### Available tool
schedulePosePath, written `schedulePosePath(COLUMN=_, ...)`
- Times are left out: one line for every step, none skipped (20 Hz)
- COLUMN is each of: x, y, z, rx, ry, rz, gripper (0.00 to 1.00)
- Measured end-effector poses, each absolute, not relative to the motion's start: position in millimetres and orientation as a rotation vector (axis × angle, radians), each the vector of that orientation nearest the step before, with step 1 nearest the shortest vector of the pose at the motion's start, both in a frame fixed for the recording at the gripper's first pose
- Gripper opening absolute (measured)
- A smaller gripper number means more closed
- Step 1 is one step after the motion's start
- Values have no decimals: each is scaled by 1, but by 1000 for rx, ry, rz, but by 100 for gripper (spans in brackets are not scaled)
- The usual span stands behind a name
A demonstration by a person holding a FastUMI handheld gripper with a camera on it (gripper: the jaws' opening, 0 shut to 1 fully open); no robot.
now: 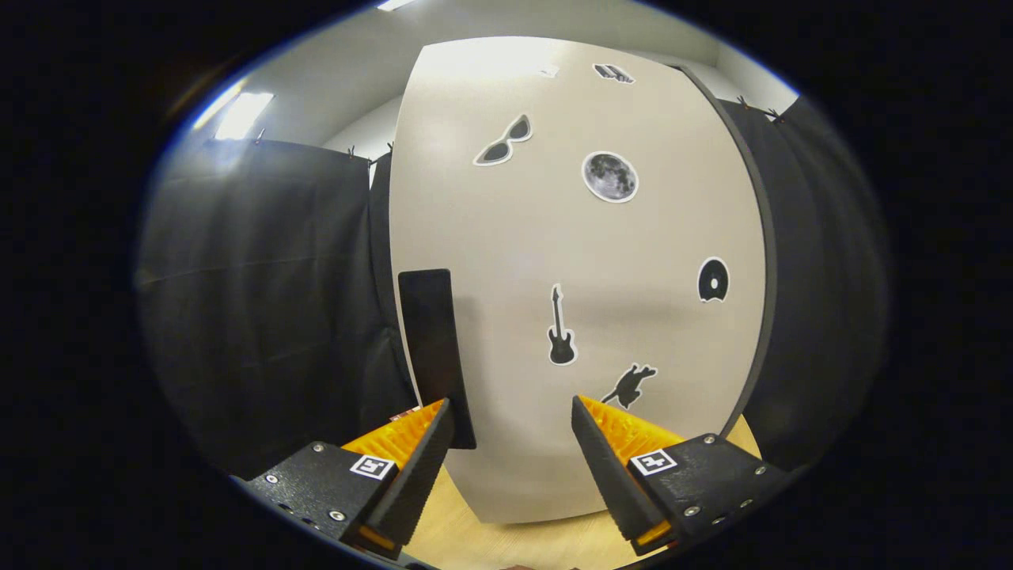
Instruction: Open the shoe cabinet door, grab the shoes and put them into the shoe cabinet, then close the shoe cabinet door.
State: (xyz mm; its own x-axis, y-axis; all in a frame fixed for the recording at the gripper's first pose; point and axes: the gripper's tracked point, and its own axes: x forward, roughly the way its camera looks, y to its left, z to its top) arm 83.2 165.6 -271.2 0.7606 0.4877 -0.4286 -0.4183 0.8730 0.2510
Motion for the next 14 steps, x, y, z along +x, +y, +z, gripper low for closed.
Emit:
schedulePosePath(x=88, y=172, z=-275, rx=148, ry=509, rz=493, gripper=93)
schedulePosePath(x=92, y=175, z=-277, rx=152, ry=518, rz=493, gripper=93)
schedulePosePath(x=95, y=179, z=-277, rx=158, ry=520, rz=497, gripper=93)
schedulePosePath(x=100, y=185, z=-271, rx=164, ry=513, rz=502, gripper=93)
schedulePosePath(x=101, y=188, z=-262, rx=163, ry=504, rz=504, gripper=93)
schedulePosePath(x=100, y=189, z=-251, rx=157, ry=490, rz=498, gripper=93)
schedulePosePath(x=98, y=187, z=-238, rx=152, ry=474, rz=490, gripper=93)
schedulePosePath(x=94, y=184, z=-221, rx=148, ry=457, rz=483, gripper=93)
schedulePosePath(x=90, y=180, z=-207, rx=143, ry=441, rz=475, gripper=93)
schedulePosePath(x=84, y=173, z=-191, rx=134, ry=423, rz=464, gripper=93)
schedulePosePath(x=78, y=165, z=-177, rx=119, ry=412, rz=447, gripper=93)
schedulePosePath(x=69, y=156, z=-163, rx=105, ry=400, rz=435, gripper=93)
schedulePosePath(x=60, y=147, z=-151, rx=92, ry=390, rz=418, gripper=93)
schedulePosePath(x=56, y=138, z=-142, rx=80, ry=382, rz=395, gripper=93)
